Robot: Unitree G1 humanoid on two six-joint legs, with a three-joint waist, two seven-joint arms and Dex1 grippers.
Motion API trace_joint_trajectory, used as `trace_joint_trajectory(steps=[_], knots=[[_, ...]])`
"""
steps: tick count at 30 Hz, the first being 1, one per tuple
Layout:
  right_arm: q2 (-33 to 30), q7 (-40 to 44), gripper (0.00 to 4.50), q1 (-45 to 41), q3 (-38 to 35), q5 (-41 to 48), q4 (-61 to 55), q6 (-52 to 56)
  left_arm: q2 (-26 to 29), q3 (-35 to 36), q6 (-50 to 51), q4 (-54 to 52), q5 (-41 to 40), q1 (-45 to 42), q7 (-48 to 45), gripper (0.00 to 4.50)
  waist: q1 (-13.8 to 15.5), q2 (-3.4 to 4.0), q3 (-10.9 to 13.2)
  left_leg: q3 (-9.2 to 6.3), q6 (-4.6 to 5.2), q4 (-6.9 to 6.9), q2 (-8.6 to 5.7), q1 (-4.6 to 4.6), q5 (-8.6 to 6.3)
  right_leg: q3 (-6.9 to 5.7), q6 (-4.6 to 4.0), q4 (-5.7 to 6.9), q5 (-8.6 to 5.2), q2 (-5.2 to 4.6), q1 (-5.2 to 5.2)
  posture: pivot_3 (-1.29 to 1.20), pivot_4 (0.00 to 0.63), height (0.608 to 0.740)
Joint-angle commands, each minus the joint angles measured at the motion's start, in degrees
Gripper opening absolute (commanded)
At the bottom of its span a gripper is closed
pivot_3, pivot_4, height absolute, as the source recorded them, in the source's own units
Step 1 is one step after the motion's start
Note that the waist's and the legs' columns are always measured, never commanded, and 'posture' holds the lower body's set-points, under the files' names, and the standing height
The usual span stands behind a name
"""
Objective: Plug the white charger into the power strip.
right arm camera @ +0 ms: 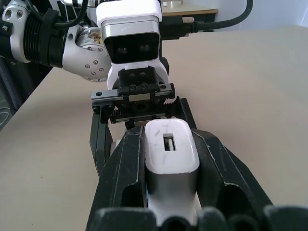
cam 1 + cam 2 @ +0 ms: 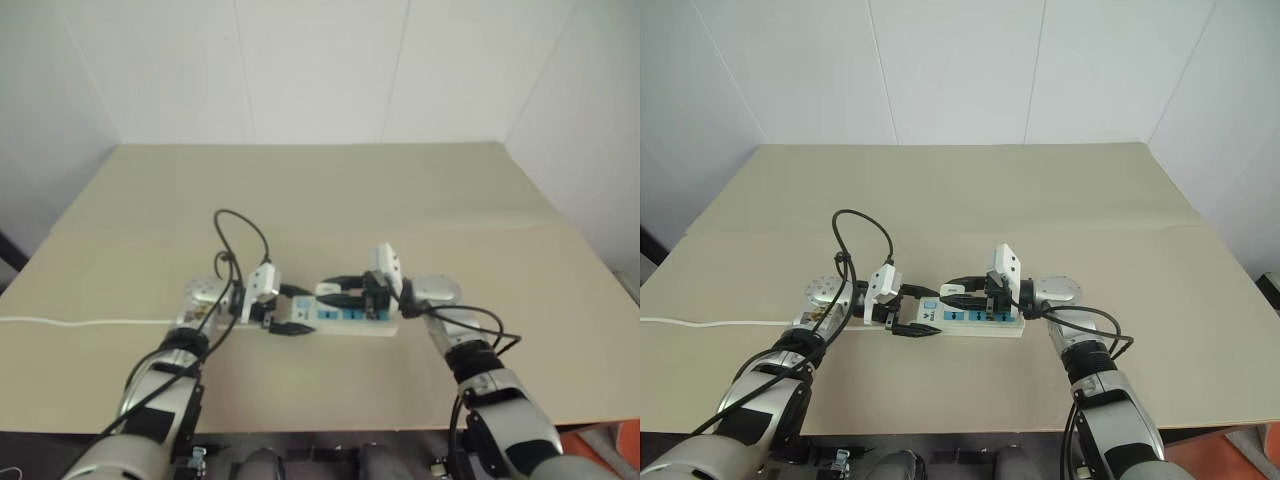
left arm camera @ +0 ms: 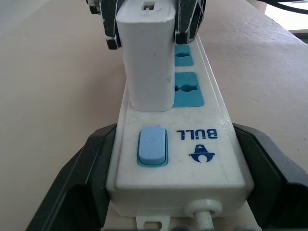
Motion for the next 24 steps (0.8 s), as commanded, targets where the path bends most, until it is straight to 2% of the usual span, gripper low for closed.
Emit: trace_joint_trajectory(steps=[1,7,13,15,17,21,24], knots=[[-0.67,0.46,2.47,2.99,2.69,-3.76,3.59,-0.16,0.47,-2.27,-0.64,0.93,3.0,0.31,-0.41,3.28,0.02,-0.04,-0.05,-0.02,0.0,0.0,0.0,-0.02,0.0,-0.02,0.0,-0.03,0.0,0.0,-0.01,0.0,0.15,0.74],[-0.67,0.34,4.44,2.71,2.0,-3.8,4.48,-2.6,0.63,-2.43,-0.99,1.25,3.01,0.22,-0.13,3.28,0.03,-0.2,-0.15,-0.02,0.0,-0.01,0.01,0.0,0.0,-0.02,0.0,-0.04,0.0,0.0,0.03,0.0,0.15,0.74],[-1.07,0.41,4.48,2.59,1.68,-3.85,4.29,-4.04,0.34,-2.46,0.9,1.69,2.87,-0.62,0.17,3.28,0.07,-0.26,-0.19,-0.02,0.0,-0.01,0.01,0.0,0.0,-0.02,0.0,-0.04,0.0,0.0,0.03,0.0,0.15,0.74],[-1.26,0.18,4.5,2.4,1.54,-3.96,4.38,-4.39,-0.06,-2.04,1.42,1.79,2.13,-1.33,-0.24,4.01,0.11,-0.27,-0.19,-0.02,0.0,-0.01,0.0,0.0,0.0,-0.02,0.0,-0.04,0.0,0.0,0.03,0.0,0.15,0.74],[-1.48,0.33,4.5,2.25,1.39,-3.82,4.3,-4.35,-0.18,-1.43,1.98,1.09,0.84,-1.65,-2.32,4.46,0.04,-0.27,-0.19,-0.01,0.0,-0.01,0.0,-0.01,0.0,-0.01,0.0,-0.04,0.0,0.0,0.02,0.0,0.15,0.74],[-2.52,1.15,4.5,2.27,1.02,-3.08,2.45,-2.65,1.06,-0.92,0.54,-1.05,0.06,-0.81,-4.32,4.46,0.02,-0.27,-0.18,-0.02,0.0,-0.02,0.01,-0.08,0.0,-0.01,0.0,-0.06,0.0,0.01,-0.03,0.0,0.15,0.74],[-4.16,1.08,4.5,3.09,-0.52,-1.49,-1.72,-1.41,2.72,1.45,-3.74,-4.62,-1.73,1.81,-2.06,4.46,0.01,-0.26,-0.17,-0.01,0.0,-0.04,0.01,-0.13,0.0,-0.01,0.0,-0.09,0.0,0.0,-0.08,0.0,0.15,0.74]])
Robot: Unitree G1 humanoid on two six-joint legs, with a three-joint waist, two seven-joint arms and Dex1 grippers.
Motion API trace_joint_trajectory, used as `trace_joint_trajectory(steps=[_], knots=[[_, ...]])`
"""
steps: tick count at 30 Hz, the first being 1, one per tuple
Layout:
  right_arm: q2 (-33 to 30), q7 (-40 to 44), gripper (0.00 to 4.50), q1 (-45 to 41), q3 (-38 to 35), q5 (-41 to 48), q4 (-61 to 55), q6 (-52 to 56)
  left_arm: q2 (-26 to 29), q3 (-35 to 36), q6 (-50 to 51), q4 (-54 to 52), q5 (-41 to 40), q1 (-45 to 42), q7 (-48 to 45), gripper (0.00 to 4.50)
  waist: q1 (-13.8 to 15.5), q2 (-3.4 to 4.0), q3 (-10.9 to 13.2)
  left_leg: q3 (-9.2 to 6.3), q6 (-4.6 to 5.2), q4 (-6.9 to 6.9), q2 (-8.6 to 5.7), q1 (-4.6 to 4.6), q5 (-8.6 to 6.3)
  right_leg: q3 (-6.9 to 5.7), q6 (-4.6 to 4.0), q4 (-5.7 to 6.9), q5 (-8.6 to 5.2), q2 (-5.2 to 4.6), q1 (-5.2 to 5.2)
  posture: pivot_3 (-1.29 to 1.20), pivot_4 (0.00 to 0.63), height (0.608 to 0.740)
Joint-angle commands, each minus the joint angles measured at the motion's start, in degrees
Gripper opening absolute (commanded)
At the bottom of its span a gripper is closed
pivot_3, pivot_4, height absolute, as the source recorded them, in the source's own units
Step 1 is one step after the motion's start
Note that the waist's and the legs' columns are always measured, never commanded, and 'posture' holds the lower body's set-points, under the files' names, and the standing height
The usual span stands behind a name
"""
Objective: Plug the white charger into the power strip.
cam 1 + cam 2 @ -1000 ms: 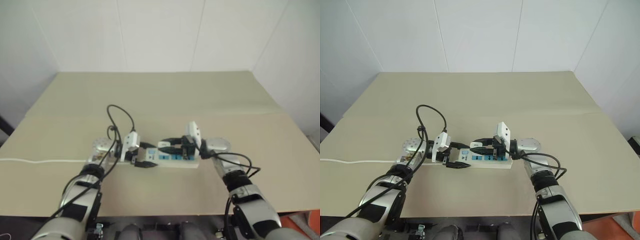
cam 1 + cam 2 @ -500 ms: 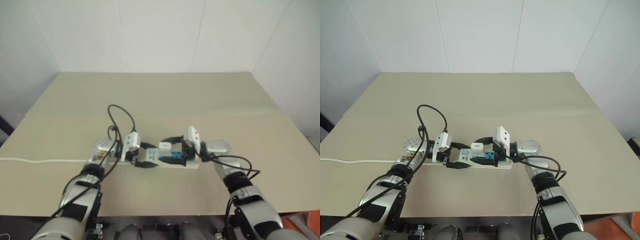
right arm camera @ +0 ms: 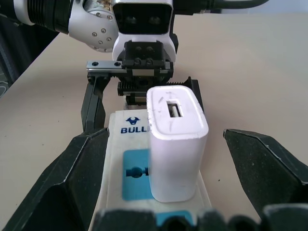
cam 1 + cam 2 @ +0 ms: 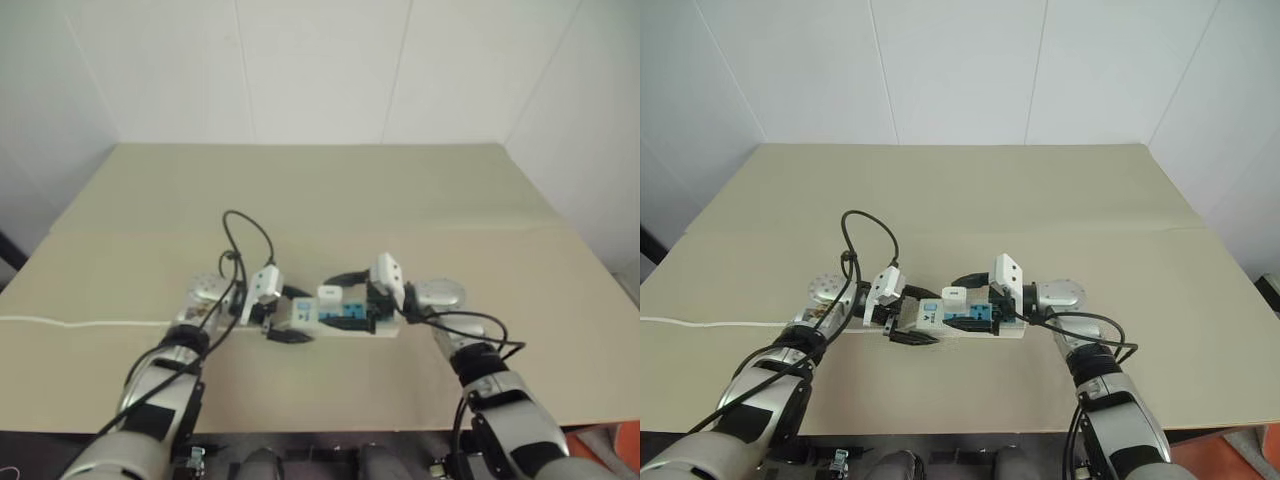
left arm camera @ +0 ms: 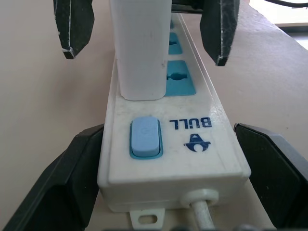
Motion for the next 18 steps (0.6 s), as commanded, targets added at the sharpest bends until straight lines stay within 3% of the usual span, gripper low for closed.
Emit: trace_joint_trajectory(steps=[1,9,13,18], knots=[[-3.1,-0.13,4.5,3.17,-1.47,0.31,-3.12,2.45,2.58,3.29,-2.62,-6.34,-3.83,2.99,-0.46,4.46,0.08,0.0,0.02,0.0,0.0,-0.02,0.01,-0.01,0.0,0.0,0.0,-0.01,0.0,-0.01,-0.01,0.0,0.15,0.74],[-15.91,3.71,4.5,5.95,-8.76,7.05,-18.08,7.83,17.76,6.65,15.09,-31.16,-18.55,11.36,-2.14,4.46,0.04,0.27,1.05,-0.03,0.0,-0.01,0.03,-0.32,0.0,-0.01,-0.02,-0.01,0.01,-0.03,-0.31,0.0,0.15,0.74],[-24.85,6.18,4.5,10.12,-13.09,7.11,-21.92,4.94,24.16,8.66,14.14,-31.53,-17.01,14.84,-2.14,4.46,0.08,0.44,1.25,0.01,0.0,-0.06,0.04,-0.33,0.0,-0.01,-0.02,-0.03,0.01,-0.02,-0.36,0.0,0.15,0.74],[-33.37,8.58,4.5,16.17,-17.86,7.8,-23.89,3.33,27.78,10.78,13.21,-30.99,-15.98,18.37,-1.73,4.46,0.13,0.43,1.4,0.06,0.0,-0.05,0.05,-0.32,0.0,-0.01,-0.03,-0.04,0.0,-0.02,-0.36,0.0,0.15,0.74]])
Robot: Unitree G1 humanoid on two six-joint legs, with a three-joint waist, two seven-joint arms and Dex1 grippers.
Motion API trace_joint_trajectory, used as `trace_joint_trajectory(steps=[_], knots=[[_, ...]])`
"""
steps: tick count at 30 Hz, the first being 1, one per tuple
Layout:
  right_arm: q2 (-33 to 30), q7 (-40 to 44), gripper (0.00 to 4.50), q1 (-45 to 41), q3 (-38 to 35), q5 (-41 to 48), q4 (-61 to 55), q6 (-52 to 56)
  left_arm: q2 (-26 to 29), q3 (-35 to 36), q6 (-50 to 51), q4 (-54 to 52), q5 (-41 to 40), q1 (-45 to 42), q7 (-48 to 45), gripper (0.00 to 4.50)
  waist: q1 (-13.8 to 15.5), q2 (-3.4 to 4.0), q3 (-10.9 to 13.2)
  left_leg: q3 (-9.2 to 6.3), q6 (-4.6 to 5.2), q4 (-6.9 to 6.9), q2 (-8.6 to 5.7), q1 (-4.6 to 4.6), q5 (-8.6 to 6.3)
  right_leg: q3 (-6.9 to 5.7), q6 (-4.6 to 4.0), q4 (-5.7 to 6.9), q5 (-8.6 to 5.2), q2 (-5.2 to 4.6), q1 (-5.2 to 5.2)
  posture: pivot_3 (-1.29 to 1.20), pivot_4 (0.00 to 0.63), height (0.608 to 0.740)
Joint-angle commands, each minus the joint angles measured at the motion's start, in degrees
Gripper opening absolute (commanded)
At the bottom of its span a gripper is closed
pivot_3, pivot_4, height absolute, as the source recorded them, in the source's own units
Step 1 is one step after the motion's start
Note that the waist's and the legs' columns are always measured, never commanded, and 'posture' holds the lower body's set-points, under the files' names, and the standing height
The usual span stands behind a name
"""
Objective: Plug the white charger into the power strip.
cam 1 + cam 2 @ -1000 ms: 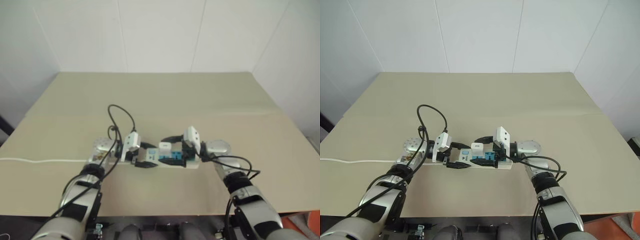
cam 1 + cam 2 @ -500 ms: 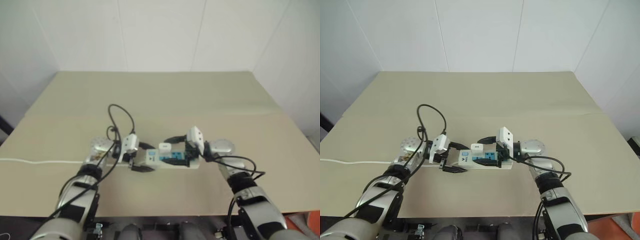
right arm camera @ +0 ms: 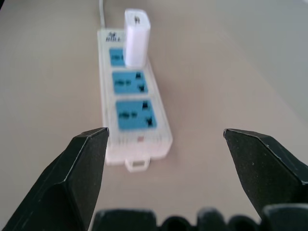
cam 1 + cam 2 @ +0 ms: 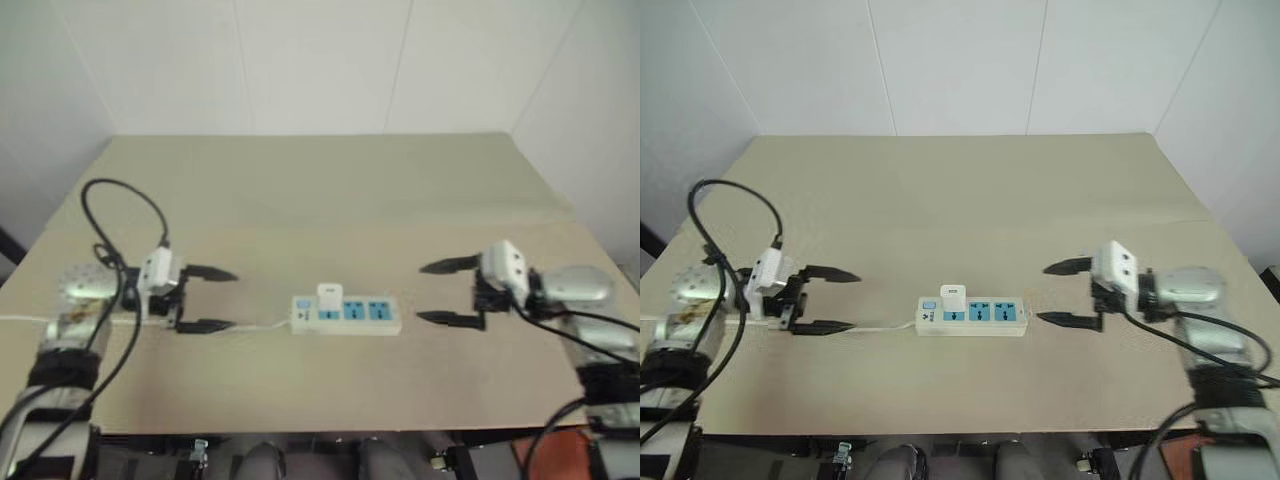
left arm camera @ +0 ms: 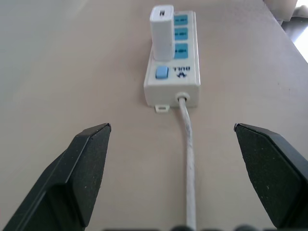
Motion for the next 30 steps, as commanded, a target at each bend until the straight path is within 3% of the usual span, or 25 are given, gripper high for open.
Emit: trace_joint_trajectory(steps=[1,17,30], knots=[[-4.42,1.77,4.5,2.99,-4.45,1.38,-3.13,-2.6,2.04,2.62,-1.12,-0.86,0.19,1.07,0.4,4.46,0.02,0.01,0.03,0.0,0.0,0.0,0.0,0.0,0.0,0.0,0.0,0.0,0.0,0.0,0.0,0.0,0.15,0.74],[-9.65,-1.47,4.5,12.37,-8.6,-0.25,-5.52,-4.92,-0.22,0.85,-1.05,0.1,2.8,-1.57,1.1,4.46,0.05,-0.02,0.07,0.03,0.0,0.0,0.01,-0.01,0.0,0.02,-0.01,0.0,0.0,0.01,0.0,0.0,0.15,0.74],[-9.6,-4.62,4.5,17.95,-11.61,-0.24,-7.97,-6.56,-1.62,0.55,-2.81,3.48,4.48,-3.56,1.54,4.46,-0.08,-0.03,0.08,0.04,0.0,0.01,0.01,0.01,0.0,0.02,-0.01,0.01,0.0,0.02,0.03,0.0,0.15,0.74]])
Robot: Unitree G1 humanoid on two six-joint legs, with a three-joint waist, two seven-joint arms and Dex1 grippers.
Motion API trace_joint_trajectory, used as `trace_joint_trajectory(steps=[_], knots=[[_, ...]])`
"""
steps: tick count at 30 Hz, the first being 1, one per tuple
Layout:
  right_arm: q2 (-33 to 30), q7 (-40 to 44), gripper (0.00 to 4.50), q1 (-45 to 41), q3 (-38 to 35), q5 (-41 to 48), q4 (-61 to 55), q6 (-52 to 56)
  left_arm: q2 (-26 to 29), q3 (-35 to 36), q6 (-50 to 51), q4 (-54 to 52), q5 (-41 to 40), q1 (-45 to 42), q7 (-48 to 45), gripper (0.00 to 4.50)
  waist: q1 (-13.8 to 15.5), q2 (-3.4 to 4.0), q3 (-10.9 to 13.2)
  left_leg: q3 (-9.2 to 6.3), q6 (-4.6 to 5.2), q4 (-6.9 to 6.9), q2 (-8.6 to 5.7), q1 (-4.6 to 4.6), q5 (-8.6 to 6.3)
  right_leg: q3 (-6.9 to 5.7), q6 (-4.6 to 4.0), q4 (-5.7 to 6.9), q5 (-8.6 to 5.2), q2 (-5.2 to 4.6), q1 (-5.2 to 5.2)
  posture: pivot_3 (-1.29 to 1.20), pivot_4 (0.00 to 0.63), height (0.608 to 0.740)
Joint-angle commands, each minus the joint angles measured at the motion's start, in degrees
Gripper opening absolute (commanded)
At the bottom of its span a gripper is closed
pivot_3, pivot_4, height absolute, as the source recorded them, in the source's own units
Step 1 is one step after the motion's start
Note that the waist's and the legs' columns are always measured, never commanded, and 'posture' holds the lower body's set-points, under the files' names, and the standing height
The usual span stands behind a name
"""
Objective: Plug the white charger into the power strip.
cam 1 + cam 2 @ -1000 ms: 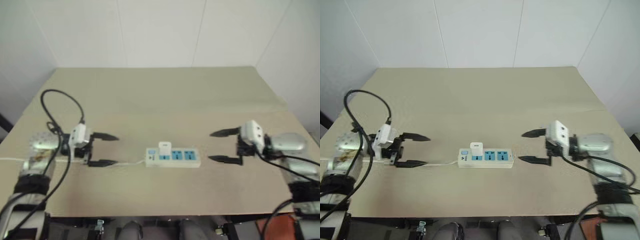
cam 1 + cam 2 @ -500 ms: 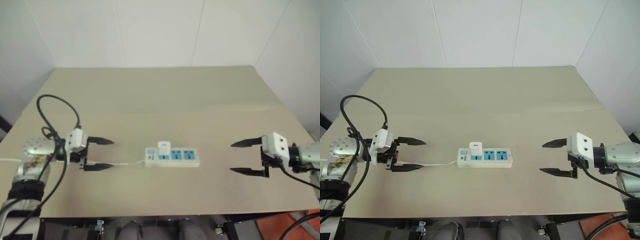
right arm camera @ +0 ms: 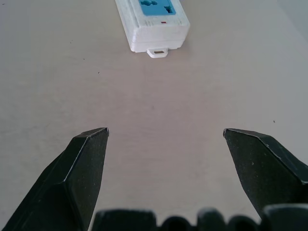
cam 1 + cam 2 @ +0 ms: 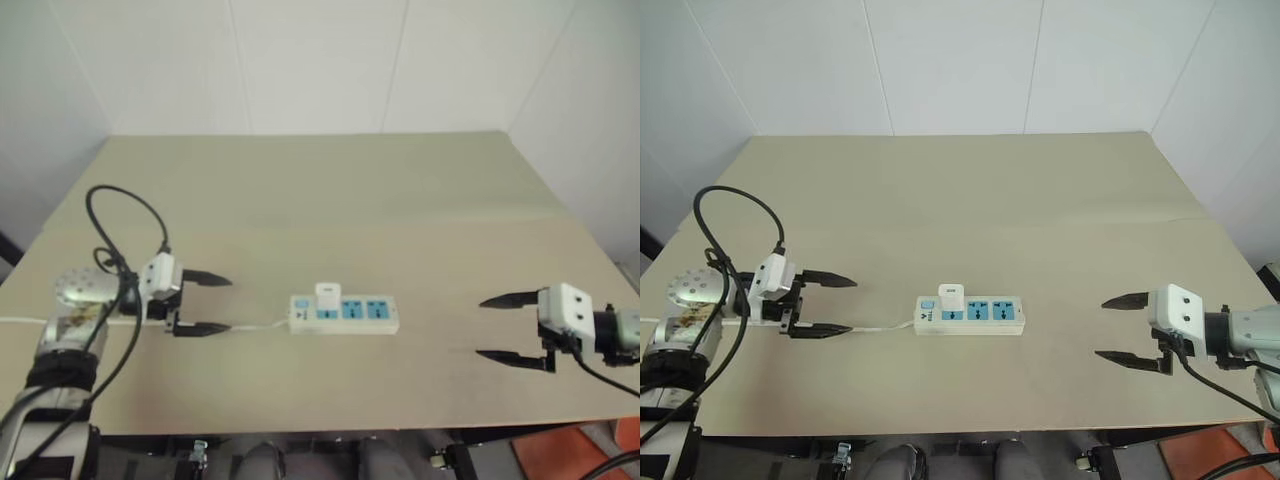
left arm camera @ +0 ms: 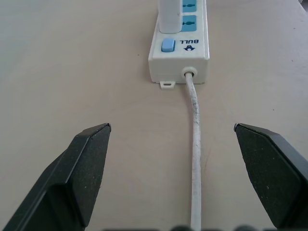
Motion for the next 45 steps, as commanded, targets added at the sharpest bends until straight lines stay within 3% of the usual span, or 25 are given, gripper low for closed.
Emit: trace_joint_trajectory(steps=[1,45], knots=[[-0.97,-0.91,4.5,0.31,-2.63,0.86,-1.81,-1.31,0.18,0.6,-1.28,0.24,0.19,-1.1,0.1,4.46,-0.01,-0.01,0.0,0.0,0.0,0.0,0.0,0.0,0.0,0.0,0.0,0.0,0.0,0.0,0.0,0.0,0.15,0.74],[-1.77,-3.36,4.5,3.96,-2.97,0.25,-4.15,-1.3,-2.33,-0.05,-1.34,1.52,-0.14,-3.15,-1.58,4.46,0.05,-0.01,0.0,-0.01,0.0,0.04,-0.01,0.03,0.0,0.0,-0.01,0.02,0.0,-0.01,0.06,0.0,0.15,0.74]])
